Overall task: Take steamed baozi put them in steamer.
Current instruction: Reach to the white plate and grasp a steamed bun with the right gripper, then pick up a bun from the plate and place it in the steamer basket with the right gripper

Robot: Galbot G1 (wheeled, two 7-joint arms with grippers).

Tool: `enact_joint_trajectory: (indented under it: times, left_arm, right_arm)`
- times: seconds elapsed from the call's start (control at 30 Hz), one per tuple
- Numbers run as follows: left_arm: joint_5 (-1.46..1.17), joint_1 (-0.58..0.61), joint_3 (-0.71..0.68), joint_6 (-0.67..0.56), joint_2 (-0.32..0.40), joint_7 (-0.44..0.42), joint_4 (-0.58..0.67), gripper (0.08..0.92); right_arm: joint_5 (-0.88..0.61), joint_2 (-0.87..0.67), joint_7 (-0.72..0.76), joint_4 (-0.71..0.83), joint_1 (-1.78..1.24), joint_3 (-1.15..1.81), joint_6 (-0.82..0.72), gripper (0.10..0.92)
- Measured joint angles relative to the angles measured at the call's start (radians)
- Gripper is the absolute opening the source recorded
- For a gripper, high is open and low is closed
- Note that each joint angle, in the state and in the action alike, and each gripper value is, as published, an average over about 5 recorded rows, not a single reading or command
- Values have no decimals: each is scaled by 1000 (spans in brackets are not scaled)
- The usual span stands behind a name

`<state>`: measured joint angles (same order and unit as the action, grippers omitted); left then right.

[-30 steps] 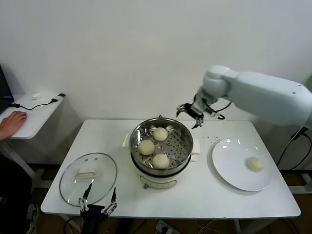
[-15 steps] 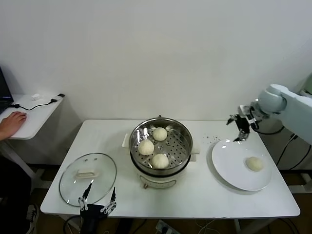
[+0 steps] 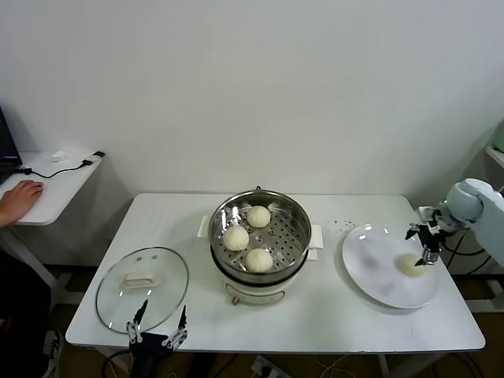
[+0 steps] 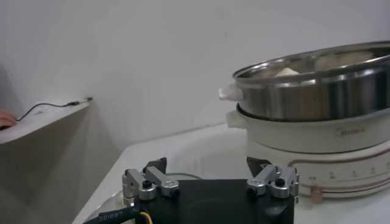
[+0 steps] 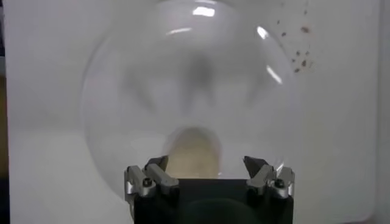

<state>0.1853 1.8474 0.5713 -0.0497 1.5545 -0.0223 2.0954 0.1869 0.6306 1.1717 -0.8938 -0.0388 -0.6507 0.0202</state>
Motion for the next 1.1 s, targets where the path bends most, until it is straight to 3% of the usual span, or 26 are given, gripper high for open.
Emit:
enact_joint_trajectory:
  times: [0.57,0.87,1.1]
  left_arm:
    - [22,1,-1,0,7,3,-12,823]
    - [23,6,-1,-4,8,4,-13,823]
    - [24,12,0,-8,8,4,-13,823]
  right_arm:
    - [137,124,9,203,-83,164,78,808]
    - [150,140,23,241,-75,182,88,584]
    - [133,137,30,243,-55,169,84,523]
